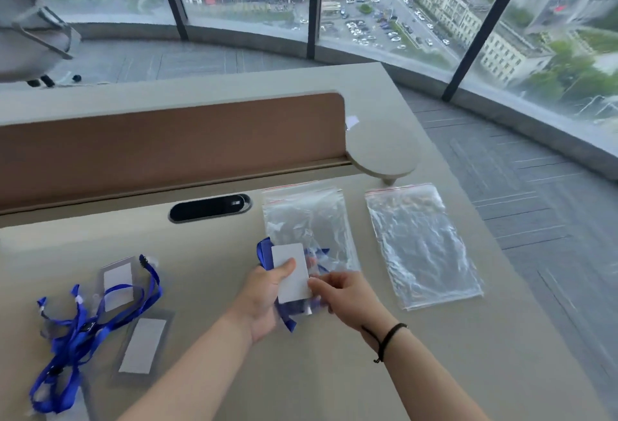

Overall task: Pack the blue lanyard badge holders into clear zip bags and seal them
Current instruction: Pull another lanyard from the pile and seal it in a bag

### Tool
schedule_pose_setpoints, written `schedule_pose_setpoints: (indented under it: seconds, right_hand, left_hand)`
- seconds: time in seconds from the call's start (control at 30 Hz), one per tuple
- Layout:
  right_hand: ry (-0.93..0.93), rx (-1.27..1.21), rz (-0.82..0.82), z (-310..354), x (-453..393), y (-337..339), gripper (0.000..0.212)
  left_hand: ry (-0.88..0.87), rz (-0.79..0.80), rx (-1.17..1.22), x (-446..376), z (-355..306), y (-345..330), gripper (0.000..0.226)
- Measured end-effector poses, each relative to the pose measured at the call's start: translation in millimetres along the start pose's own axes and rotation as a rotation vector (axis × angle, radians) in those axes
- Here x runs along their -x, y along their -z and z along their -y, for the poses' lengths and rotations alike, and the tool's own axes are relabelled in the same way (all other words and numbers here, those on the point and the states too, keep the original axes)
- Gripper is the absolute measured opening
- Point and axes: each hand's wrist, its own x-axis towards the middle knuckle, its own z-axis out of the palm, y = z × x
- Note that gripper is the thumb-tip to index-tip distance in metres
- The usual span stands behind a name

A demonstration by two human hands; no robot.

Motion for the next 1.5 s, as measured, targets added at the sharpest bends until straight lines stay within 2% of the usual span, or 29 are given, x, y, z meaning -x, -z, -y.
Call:
schedule_pose_setpoints:
  seconds: [0.07, 0.2, 0.37, 0.47, 0.63, 0.77, 0.83, 0.9, 1.13, 1.23, 1.33, 1.4, 1.5]
  right_hand:
    - [-0.001, 0.012, -0.087, -4.2, -7.2, 33.9, 0.036]
    - [-0.025, 0.038, -0.233, -21.6, -36.5, 105.7, 0.014]
    - [-0.068, 0.086, -0.364, -35.8, -89.6, 182.7, 0.03]
    - [-0.061, 0.213, -0.365, -35.0, -126.4, 214.7, 0.036]
    - [0.093, 0.577, -0.422, -28.3, -188.0, 247.2, 0.049]
    - [0.188, 0.836, -0.307, -21.4, -224.1, 256.5, 0.058]
    - [0.217, 0.955, -0.241, -19.2, -236.2, 256.3, 0.054]
    - [0.236, 1.011, -0.245, -18.8, -244.6, 256.8, 0.047]
    - [0.257, 0.963, -0.247, -26.1, -250.4, 263.6, 0.024]
    - [0.297, 0.918, -0.253, -29.7, -243.9, 264.2, 0.013]
    - [0.335, 0.854, -0.243, -36.4, -230.2, 262.3, 0.013]
    - [0.365, 0.797, -0.232, -42.8, -218.4, 259.8, 0.013]
    - [0.389, 0.753, -0.223, -52.6, -199.1, 254.8, 0.012]
  left_hand:
    - [-0.017, -0.026, -0.077, -17.8, 1.7, -29.9, 0.021]
    - [-0.06, -0.108, -0.284, -53.3, 1.8, -83.4, 0.014]
    - [-0.062, -0.18, -0.434, -93.3, -2.6, -132.8, 0.007]
    - [-0.064, -0.194, -0.517, -117.3, -5.6, -149.5, 0.032]
    - [-0.066, -0.225, -0.571, -158.9, -1.8, -166.8, 0.029]
    - [-0.117, -0.206, -0.809, -189.2, 2.1, -169.0, 0.049]
    - [-0.116, -0.158, -0.866, -198.4, 2.0, -171.0, 0.058]
    - [-0.12, -0.122, -0.895, -205.4, 2.6, -170.8, 0.064]
    - [-0.116, -0.08, -0.925, -216.2, 3.8, -169.6, 0.059]
    - [-0.12, -0.059, -0.922, -214.3, 0.2, -168.9, 0.041]
    - [-0.1, 0.007, -0.865, -210.5, -6.2, -166.1, 0.016]
    - [-0.071, 0.034, -0.772, -207.5, -10.6, -165.7, 0.011]
    - [-0.009, 0.096, -0.456, -203.9, -16.9, -172.5, 0.017]
